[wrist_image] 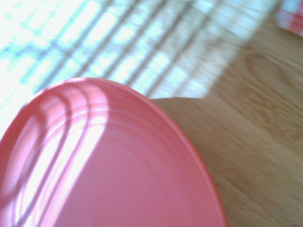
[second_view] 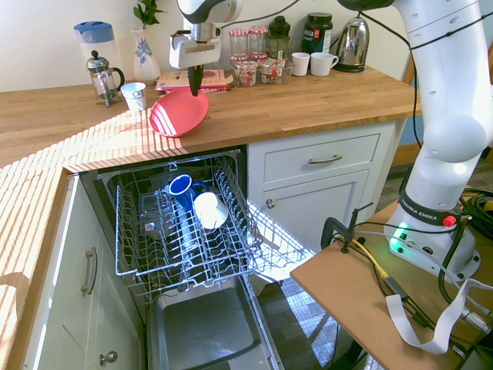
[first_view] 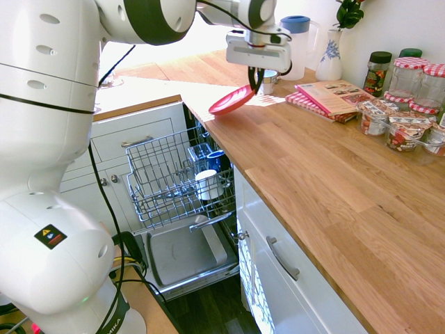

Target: Put the plate in the dishwasher

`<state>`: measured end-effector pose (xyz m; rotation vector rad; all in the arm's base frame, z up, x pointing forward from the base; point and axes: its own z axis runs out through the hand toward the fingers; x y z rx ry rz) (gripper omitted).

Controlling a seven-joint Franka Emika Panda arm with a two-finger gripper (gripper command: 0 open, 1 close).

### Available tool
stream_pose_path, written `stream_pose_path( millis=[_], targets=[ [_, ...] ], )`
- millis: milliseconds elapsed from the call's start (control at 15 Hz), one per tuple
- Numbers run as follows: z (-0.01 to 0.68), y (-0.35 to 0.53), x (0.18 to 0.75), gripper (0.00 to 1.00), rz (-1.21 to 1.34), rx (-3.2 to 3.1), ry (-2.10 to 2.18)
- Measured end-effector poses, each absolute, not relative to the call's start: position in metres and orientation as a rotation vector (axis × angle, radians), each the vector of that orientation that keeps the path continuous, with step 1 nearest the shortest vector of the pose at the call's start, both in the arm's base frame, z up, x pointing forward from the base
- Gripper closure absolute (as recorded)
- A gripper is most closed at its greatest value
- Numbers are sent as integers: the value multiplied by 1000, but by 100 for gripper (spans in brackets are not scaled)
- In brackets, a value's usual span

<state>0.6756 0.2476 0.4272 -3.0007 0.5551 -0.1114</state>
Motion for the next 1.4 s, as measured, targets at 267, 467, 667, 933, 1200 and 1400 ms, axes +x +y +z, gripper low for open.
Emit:
stream_pose_path(
  millis=[267,467,667,933,1200,1400],
  targets=[
    [430,378,607,100,-332,-3215,344],
    [425,482,497,100,-545,-3322,122],
    [387,551,406,100,-785,-3405,-115],
    [275,552,408,100,-1056,-3542,-400],
    [224,574,391,100,-1080,-3559,-528],
    [197,595,381,0,-1003,-3565,-531]
  ],
)
